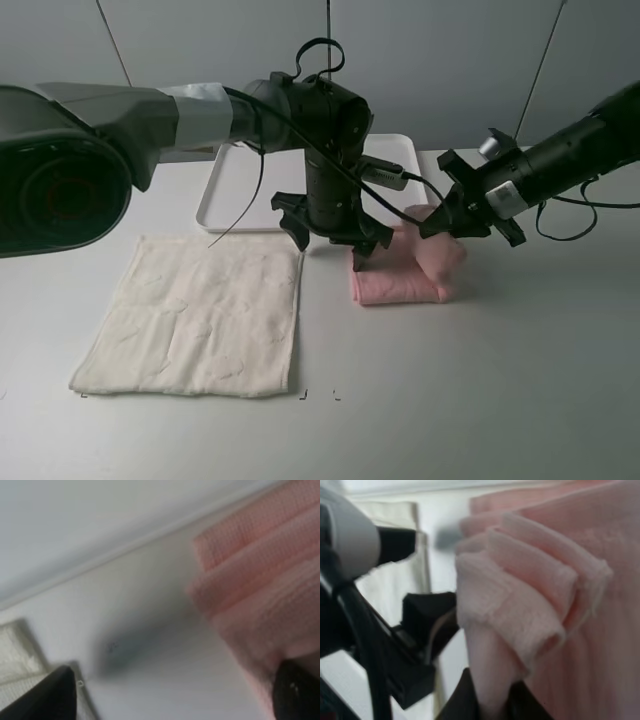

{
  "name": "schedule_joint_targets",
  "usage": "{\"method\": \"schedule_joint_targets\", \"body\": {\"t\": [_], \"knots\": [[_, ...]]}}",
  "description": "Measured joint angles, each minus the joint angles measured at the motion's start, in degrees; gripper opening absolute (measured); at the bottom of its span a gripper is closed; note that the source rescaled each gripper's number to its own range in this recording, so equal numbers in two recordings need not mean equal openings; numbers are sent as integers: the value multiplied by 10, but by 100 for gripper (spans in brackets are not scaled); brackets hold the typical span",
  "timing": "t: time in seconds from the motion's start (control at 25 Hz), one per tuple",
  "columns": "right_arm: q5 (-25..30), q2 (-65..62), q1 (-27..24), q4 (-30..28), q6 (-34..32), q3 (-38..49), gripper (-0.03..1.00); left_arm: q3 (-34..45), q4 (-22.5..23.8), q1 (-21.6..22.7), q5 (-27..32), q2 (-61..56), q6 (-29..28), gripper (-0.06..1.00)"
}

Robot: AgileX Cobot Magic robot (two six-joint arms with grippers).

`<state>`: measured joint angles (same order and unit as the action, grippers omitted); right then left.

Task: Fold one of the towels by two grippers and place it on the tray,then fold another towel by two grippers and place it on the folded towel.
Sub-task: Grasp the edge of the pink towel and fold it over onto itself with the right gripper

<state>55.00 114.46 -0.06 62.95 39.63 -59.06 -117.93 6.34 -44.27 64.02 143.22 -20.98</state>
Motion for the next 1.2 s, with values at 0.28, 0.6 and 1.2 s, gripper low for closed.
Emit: {"method": "schedule_joint_targets", "body": {"t": [0.28, 0.6, 1.2], "knots": [[-16, 25, 15, 150, 109, 45, 4, 0, -5, 2, 2, 0, 10, 100], [-37, 50, 31, 177, 138, 49, 4, 0, -4, 5, 4, 0, 16, 100], [-42, 53, 33, 187, 157, 49, 4, 1, -29, 69, 20, -66, 48, 100]]}}
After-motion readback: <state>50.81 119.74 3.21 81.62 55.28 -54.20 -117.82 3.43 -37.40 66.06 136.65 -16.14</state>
